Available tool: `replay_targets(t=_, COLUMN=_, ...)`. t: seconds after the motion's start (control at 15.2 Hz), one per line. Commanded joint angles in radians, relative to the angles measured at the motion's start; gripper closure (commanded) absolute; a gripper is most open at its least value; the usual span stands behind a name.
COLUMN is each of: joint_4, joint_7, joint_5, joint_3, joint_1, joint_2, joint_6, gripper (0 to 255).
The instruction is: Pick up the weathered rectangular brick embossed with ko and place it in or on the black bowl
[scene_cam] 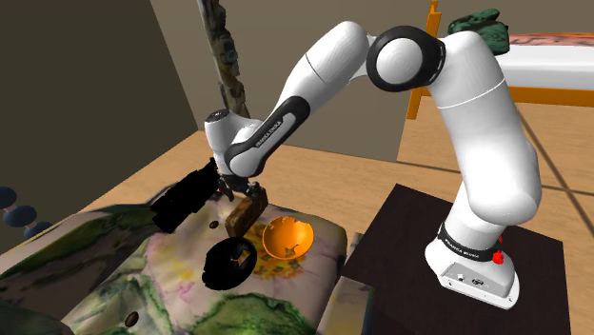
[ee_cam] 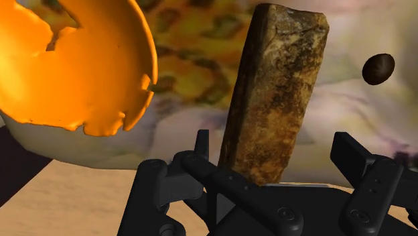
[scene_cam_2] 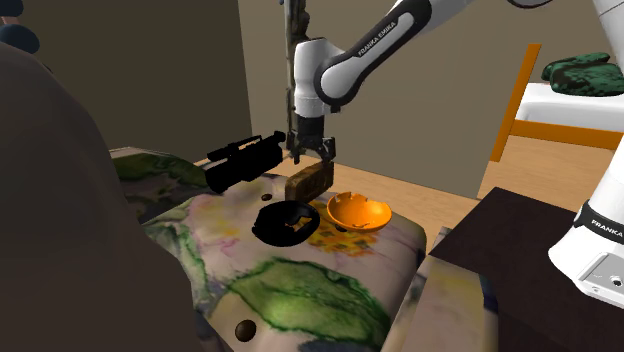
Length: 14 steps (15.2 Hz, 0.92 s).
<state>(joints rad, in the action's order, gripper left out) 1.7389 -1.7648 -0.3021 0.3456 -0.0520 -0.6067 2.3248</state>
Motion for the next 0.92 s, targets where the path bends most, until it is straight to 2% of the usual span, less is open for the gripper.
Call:
replay_targets(t=0.0, joint_4=-0.007, joint_7=-0.01, joint_5=-0.008, joint_3=-0.008, joint_1=-0.006, joint_2=-0.023, joint_6=0.016, gripper=0)
replay_targets(t=0.26, joint_4=-0.012, joint_7=-0.019, joint_5=-0.025, joint_3=-0.022, joint_1=-0.015, joint_2=-0.067, joint_6=0.054, gripper=0)
replay_targets(t=0.79, joint_4=-0.012, joint_7=-0.019, joint_5=-0.025, joint_3=-0.022, joint_1=-0.015, joint_2=-0.067, joint_6=0.054, gripper=0)
replay_targets(t=0.86, joint_4=-0.012, joint_7=-0.019, joint_5=-0.025, joint_3=-0.022, joint_1=-0.015, joint_2=-0.067, joint_6=0.054, gripper=255)
